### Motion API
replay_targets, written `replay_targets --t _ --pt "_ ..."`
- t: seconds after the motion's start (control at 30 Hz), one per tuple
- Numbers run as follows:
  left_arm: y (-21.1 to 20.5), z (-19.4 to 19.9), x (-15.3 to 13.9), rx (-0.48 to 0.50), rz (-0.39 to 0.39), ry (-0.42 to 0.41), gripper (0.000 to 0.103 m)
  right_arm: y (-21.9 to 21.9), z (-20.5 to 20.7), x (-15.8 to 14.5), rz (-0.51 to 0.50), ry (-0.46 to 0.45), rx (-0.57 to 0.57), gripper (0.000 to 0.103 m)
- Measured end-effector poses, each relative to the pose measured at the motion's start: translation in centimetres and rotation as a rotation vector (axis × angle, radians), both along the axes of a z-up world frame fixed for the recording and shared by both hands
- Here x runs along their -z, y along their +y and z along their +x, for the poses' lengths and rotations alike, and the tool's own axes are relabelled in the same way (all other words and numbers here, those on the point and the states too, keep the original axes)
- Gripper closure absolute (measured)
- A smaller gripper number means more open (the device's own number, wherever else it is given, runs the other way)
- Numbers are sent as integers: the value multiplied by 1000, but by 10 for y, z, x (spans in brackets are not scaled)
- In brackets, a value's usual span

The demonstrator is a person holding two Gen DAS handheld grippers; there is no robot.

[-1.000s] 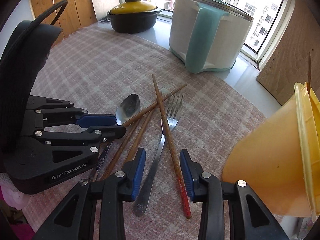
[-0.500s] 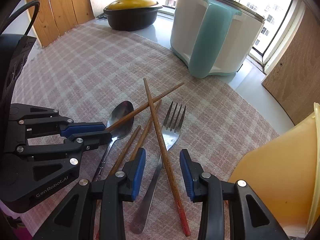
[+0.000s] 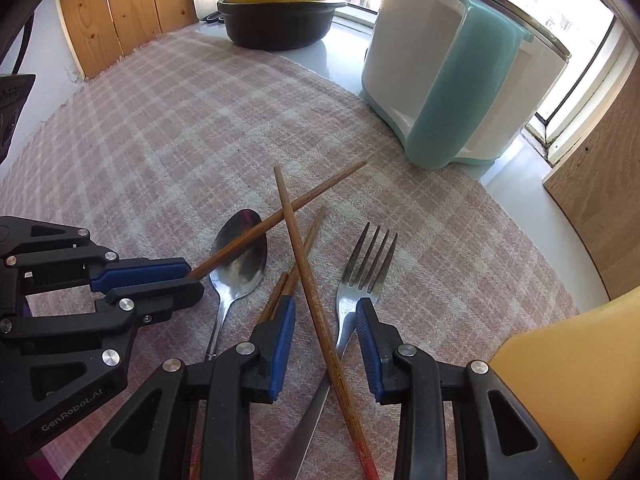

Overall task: Organize utensils
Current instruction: 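Grasp a wooden chopstick with the right tool while the left tool grasps another chopstick, then lift both chopsticks and carry them toward the yellow container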

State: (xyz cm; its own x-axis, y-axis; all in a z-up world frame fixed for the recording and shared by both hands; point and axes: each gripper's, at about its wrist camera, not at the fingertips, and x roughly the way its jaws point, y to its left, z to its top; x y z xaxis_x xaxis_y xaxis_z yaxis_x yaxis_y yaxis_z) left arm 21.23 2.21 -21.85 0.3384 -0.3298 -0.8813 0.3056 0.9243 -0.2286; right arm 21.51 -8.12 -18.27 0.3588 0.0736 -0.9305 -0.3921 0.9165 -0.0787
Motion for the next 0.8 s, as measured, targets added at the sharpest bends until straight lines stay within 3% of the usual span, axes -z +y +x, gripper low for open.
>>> replay_targets --t 0.13,0.33,0.8 --pt "3 -1 0 -13 -6 5 96 5 4 3 4 21 -10 93" --pt "13 -8 -2 -34 -23 19 96 9 1 -1 29 27 -16 99" --pt "35 -32 -17 -141 -160 63 99 -4 -28 -30 161 -2 0 99"
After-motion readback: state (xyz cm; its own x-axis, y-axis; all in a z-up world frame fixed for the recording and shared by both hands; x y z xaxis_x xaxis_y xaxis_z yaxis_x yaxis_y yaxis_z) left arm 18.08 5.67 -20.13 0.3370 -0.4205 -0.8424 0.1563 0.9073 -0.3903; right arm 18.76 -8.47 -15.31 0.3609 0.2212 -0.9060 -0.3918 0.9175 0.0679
